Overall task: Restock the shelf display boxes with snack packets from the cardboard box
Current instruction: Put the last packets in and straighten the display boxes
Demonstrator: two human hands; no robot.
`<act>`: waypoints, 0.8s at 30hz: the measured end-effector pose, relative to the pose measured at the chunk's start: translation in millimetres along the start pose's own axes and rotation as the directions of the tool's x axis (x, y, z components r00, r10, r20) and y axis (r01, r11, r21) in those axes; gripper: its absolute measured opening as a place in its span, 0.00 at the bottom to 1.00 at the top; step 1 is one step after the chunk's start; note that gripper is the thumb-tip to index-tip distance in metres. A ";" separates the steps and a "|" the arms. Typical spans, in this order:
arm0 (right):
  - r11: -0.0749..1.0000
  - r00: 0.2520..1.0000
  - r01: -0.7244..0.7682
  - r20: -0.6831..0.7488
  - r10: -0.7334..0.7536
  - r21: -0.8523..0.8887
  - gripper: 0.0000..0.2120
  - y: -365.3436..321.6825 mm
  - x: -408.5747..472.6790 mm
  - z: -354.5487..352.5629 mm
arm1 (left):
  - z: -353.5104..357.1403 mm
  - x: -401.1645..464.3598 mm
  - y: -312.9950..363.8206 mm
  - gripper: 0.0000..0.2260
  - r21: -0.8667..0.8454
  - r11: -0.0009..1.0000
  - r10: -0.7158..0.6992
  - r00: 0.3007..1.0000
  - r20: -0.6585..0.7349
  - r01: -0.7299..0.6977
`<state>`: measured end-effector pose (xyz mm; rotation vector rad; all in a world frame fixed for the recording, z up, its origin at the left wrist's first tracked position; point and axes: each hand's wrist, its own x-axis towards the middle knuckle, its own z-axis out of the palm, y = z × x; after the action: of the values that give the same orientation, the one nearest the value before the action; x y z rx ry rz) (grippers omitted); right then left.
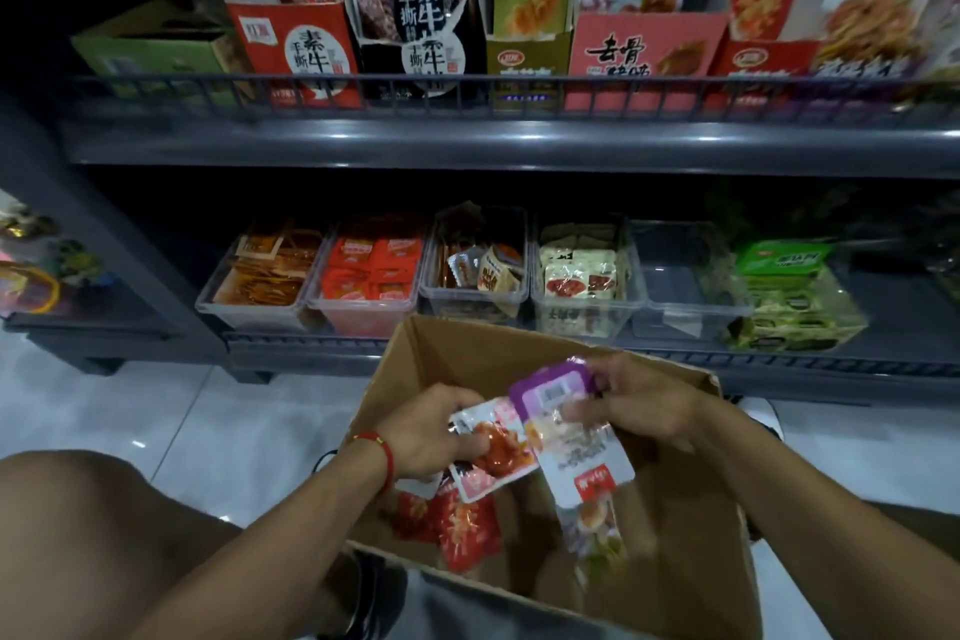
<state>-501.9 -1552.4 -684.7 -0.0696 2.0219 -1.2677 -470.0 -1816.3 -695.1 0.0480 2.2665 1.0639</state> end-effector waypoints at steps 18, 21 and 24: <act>0.781 0.817 0.506 -0.086 -0.570 -0.366 0.35 -8.8 -33.1 27.6 | 11.6 -21.1 63.7 0.14 -0.960 0.271 -0.068 0.996 0.056 0.072; 0.817 0.787 0.544 -0.222 -0.576 -0.190 0.23 -15.3 -43.7 19.4 | 20.1 -22.3 67.7 0.22 -0.891 0.453 -0.016 0.998 -0.057 -0.044; 0.853 0.717 0.452 -0.463 -0.521 -0.259 0.28 -28.9 -53.8 4.7 | 20.9 -23.2 80.1 0.27 -0.770 0.612 0.067 0.982 -0.175 -0.179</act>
<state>-469.2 -1548.9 -633.0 -0.3872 2.6787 -1.6068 -457.5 -1754.7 -636.5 -0.2423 1.7087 2.1128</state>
